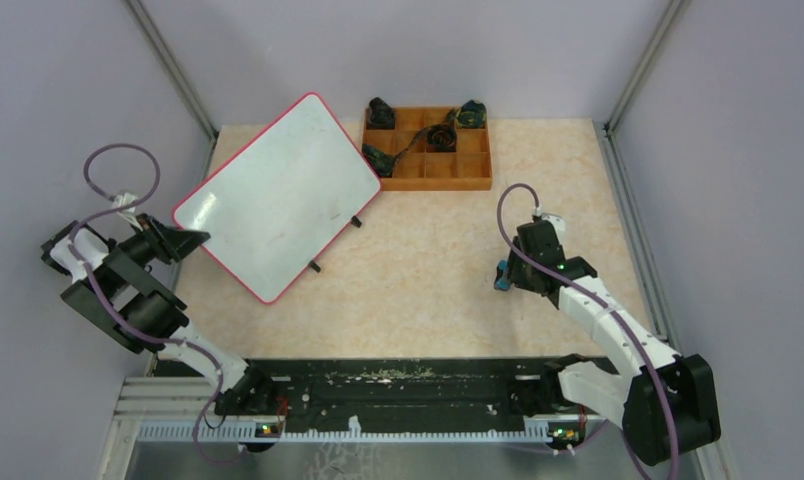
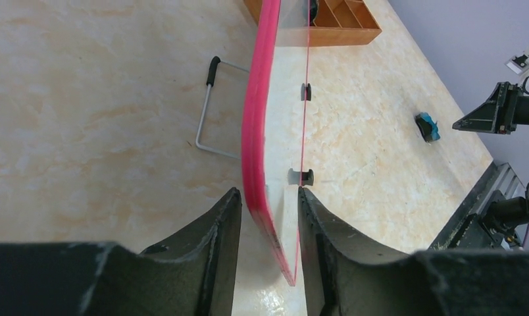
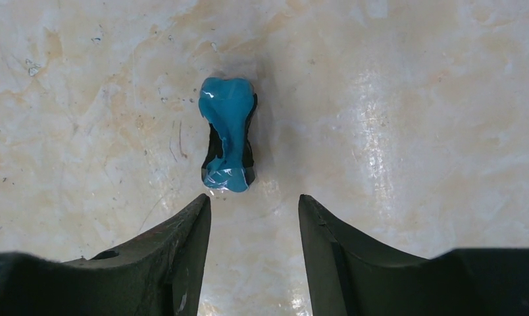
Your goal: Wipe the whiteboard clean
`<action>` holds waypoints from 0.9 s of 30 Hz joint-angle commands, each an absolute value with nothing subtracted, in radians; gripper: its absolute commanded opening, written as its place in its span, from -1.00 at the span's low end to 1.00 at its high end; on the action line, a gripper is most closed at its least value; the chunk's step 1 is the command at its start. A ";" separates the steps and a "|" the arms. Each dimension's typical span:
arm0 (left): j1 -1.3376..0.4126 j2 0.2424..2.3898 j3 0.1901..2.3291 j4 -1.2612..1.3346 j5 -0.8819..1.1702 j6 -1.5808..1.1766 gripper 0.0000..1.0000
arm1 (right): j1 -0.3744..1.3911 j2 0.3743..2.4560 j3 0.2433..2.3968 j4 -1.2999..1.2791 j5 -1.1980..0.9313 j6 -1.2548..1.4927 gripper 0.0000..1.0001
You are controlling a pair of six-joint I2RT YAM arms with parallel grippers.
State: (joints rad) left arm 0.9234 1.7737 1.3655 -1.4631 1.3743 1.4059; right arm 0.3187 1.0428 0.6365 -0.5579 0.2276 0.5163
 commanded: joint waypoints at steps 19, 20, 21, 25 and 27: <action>0.960 1.502 1.576 -0.859 1.365 0.692 0.40 | 0.325 0.997 0.665 -0.498 0.199 0.485 0.01; 0.960 1.454 1.541 -0.721 1.341 0.577 0.41 | 0.325 0.997 0.666 -0.497 0.200 0.484 0.01; 0.960 1.395 1.497 -0.569 1.316 0.449 0.45 | 0.325 0.995 0.665 -0.494 0.201 0.484 0.01; 0.926 1.190 1.342 -0.129 1.146 0.075 0.72 | 0.327 0.999 0.660 -0.482 0.203 0.482 0.01; 0.839 1.147 1.358 -0.128 1.057 0.040 0.72 | 0.328 0.996 0.659 -0.478 0.201 0.482 0.01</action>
